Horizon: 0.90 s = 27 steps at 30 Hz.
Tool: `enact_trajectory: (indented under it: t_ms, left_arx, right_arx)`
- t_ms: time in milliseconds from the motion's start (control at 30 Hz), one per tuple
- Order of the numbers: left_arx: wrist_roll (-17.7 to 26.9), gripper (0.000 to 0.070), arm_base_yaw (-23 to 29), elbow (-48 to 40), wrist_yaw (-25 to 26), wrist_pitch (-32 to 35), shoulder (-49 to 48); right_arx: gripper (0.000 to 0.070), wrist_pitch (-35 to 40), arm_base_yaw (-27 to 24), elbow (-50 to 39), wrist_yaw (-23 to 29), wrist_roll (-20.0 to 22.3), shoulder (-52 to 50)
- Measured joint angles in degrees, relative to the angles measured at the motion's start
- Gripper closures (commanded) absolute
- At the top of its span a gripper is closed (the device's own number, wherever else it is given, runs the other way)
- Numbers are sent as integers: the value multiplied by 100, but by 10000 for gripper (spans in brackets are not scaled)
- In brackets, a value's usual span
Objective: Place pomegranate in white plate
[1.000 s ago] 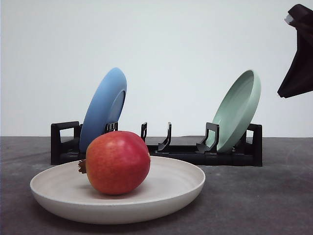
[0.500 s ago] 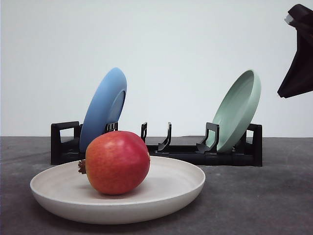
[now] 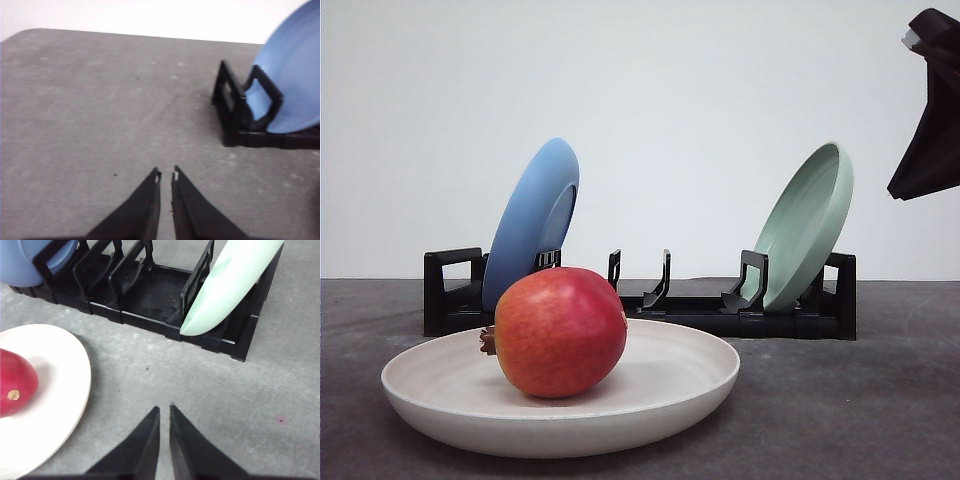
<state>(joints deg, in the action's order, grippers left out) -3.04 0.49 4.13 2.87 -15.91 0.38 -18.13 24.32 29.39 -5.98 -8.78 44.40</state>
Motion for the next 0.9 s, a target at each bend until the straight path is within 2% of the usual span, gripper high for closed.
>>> enact_trajectory:
  t_ms: [300,900]
  left_arx:
    - [-121,677,-323,-281,-8,539,-13]
    - [-128,677,-336,-281,-11,540,-13]
  right_arx:
    - [671,78,0,0,0,0,0]
    - [671,299,0,-2,0,0,0]
